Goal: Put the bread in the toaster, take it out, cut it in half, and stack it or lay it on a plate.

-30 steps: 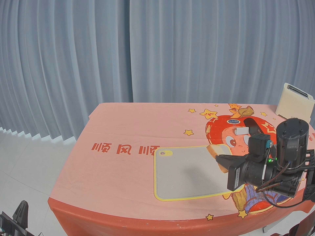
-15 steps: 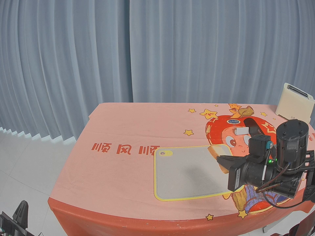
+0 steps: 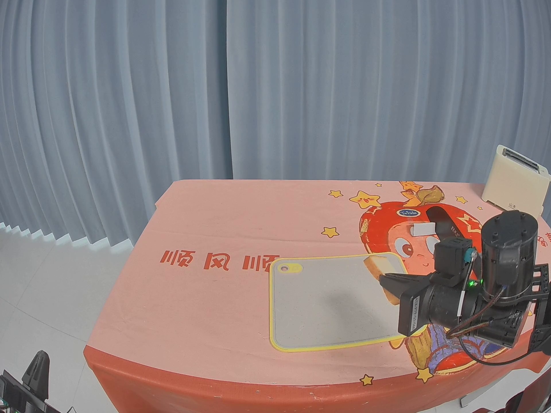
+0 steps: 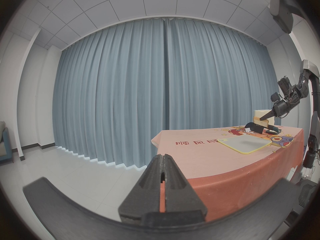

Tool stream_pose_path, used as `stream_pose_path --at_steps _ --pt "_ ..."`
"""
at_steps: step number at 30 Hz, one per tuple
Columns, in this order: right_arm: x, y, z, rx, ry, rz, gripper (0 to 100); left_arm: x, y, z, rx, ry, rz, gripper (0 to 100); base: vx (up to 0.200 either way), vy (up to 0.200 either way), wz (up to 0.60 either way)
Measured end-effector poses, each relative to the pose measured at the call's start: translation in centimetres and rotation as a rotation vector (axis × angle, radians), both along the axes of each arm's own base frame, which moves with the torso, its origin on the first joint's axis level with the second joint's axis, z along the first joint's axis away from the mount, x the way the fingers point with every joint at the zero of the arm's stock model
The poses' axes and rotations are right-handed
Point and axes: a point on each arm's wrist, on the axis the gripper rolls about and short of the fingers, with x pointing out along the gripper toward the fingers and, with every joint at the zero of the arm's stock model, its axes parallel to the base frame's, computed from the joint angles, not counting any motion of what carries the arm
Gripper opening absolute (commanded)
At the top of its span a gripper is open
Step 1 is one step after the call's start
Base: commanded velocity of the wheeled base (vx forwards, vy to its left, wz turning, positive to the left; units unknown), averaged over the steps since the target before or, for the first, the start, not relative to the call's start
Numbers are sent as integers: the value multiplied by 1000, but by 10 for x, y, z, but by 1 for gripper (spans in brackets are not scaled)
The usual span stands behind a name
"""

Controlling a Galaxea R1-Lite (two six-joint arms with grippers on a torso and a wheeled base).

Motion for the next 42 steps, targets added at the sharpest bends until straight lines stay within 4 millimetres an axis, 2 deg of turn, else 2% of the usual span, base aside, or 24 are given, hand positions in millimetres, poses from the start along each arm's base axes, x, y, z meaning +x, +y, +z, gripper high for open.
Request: stream_pose_path --at_steps 6,42 --pt "0 0 -1 -2 1 0 0 0 0 0 0 0 1 0 0 0 0" --pt "-2 -2 -2 -34 -20 -49 0 0 0 0 -1 0 1 0 0 -200 0"
